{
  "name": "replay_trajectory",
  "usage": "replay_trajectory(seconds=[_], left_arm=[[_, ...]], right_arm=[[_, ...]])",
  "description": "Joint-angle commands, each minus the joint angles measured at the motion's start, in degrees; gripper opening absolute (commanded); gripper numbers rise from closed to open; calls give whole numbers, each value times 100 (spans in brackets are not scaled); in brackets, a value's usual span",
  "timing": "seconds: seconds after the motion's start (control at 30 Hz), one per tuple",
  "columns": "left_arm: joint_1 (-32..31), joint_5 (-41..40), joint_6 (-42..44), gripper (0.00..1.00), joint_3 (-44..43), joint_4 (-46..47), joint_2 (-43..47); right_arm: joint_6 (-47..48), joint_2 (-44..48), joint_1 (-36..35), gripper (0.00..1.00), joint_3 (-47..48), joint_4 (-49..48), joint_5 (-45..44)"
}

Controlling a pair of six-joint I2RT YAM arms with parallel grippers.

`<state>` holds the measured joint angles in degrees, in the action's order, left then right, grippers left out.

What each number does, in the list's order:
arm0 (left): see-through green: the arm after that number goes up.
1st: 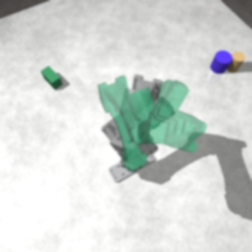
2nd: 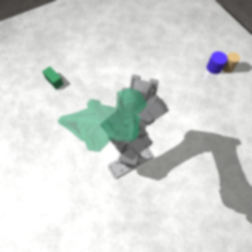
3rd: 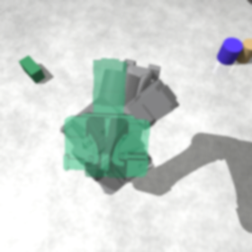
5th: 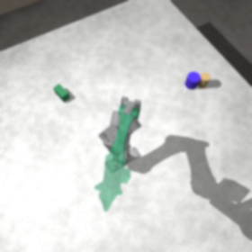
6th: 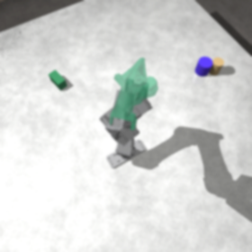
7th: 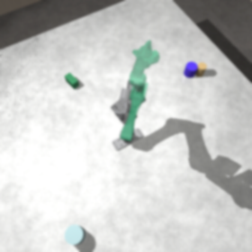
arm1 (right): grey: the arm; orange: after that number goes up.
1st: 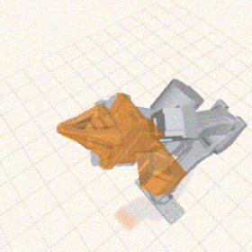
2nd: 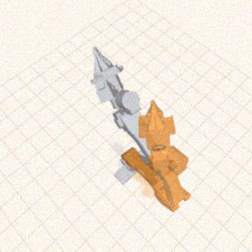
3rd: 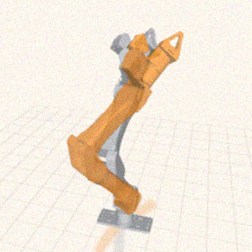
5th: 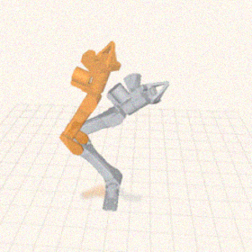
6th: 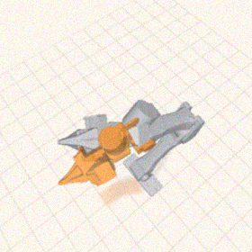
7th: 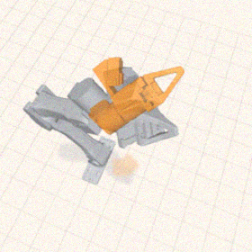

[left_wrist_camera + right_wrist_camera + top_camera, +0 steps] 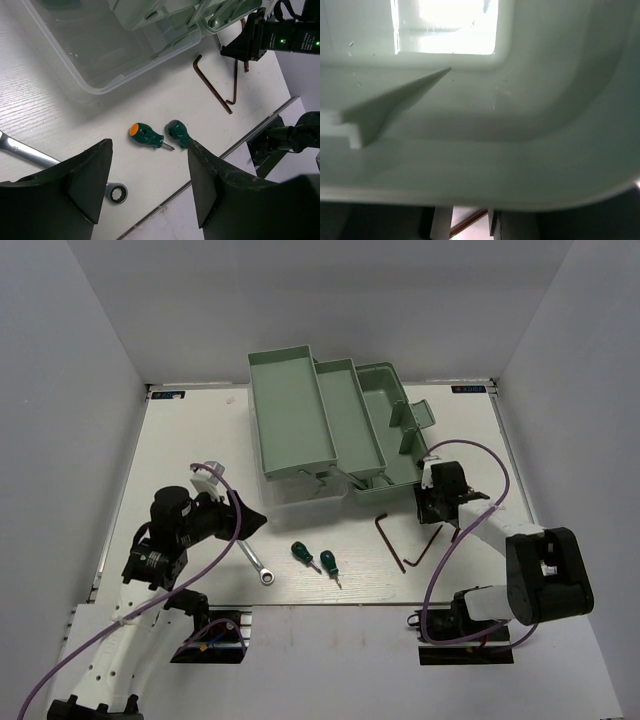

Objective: Sort the tools into containers

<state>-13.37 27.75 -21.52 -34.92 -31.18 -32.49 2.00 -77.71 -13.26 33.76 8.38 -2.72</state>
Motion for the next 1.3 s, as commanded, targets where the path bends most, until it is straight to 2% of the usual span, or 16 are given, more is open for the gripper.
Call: replay_trajectory(seconds=[0.0,0.03,0.07,0.17,0.47,0.63,0.87,0.93,1.07,1.17,1.27], left_arm=[[-17,99,-45,72,46,42,155],[-17,99,-45,72,46,42,155],[-17,99,-45,72,46,-10,155],[-17,99,-45,72,46,-11,208],[-17,99,-221,72,46,164,155],[-17,99,-221,72,46,165,155],[-17,99,-221,72,-6,103,155],[-17,99,-273,72,-6,103,207],[-17,99,-274,72,-6,103,260],[-17,99,-274,72,-6,51,261],[-17,99,-274,72,-68,-63,313]], right_arm=[[-565,201,-19,32,-88,85,-176],[-613,326,-2,32,-150,-20,-89],[-630,423,-28,38,-220,-82,-36],[-754,915,-45,44,-493,-416,35],[-798,336,-46,47,-317,-671,-35],[-999,81,-46,40,-141,-768,-439],[-1053,72,-54,38,-159,-1014,-651],[-1026,63,-46,34,-150,-1014,-607],[-1009,72,-45,16,-150,-953,-510],[-982,124,-63,8,-185,-856,-405],[-894,239,-54,6,-168,-584,-300]])
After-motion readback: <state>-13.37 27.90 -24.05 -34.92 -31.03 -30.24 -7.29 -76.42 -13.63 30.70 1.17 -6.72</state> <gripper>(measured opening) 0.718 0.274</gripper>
